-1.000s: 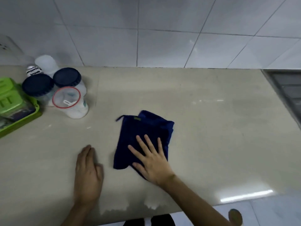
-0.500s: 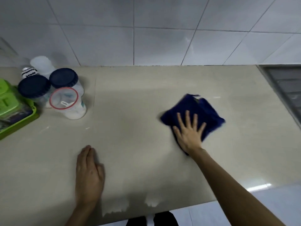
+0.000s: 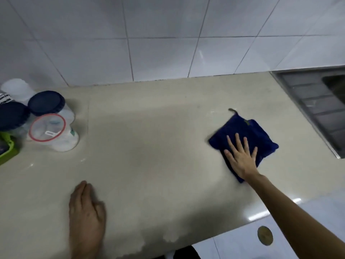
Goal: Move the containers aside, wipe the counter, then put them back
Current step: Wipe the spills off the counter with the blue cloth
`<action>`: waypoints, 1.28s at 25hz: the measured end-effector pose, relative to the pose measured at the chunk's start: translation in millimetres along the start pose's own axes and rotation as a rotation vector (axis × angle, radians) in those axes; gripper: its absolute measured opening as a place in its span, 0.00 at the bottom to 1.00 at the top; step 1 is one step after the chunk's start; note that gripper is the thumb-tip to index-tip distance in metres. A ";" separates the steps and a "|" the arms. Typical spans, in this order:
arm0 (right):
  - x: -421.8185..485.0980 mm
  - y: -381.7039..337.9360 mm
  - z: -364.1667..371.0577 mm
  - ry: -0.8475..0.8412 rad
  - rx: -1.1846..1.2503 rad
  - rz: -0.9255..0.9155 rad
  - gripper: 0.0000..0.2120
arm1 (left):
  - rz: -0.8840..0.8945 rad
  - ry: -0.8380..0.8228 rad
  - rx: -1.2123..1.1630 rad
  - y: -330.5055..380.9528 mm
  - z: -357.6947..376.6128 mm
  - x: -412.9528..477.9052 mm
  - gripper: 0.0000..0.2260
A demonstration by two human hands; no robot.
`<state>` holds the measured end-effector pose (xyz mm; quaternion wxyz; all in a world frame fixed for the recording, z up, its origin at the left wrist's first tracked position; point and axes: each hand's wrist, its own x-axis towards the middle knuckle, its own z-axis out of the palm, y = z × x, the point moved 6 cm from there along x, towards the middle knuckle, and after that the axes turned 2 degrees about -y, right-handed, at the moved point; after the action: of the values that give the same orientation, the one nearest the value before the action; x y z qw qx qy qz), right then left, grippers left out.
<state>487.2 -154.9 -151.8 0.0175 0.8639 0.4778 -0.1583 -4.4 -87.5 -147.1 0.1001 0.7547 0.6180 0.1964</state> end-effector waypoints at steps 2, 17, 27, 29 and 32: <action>29.0 -30.5 -4.7 -0.033 0.029 0.041 0.27 | 0.007 0.013 0.012 -0.8 2.3 -1.3 0.25; -24.7 -71.5 17.2 0.004 -0.046 -0.049 0.29 | -0.075 -0.092 -0.007 -1.3 1.6 -3.9 0.23; -79.8 -54.2 29.4 0.013 -0.246 -0.600 0.28 | -0.048 -0.108 0.064 3.7 -3.0 -3.8 0.21; -40.0 -31.7 13.8 -0.011 -0.085 -0.194 0.30 | -0.049 -0.112 0.077 1.1 -2.2 -3.6 0.21; -20.0 -119.7 22.7 -0.018 -0.090 -0.186 0.29 | -0.060 -0.112 0.074 2.1 -0.7 -4.6 0.22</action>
<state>372.0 -110.5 -153.0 0.0457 0.8128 0.5623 -0.1455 -3.6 -92.5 -146.5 0.1125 0.7489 0.6404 0.1277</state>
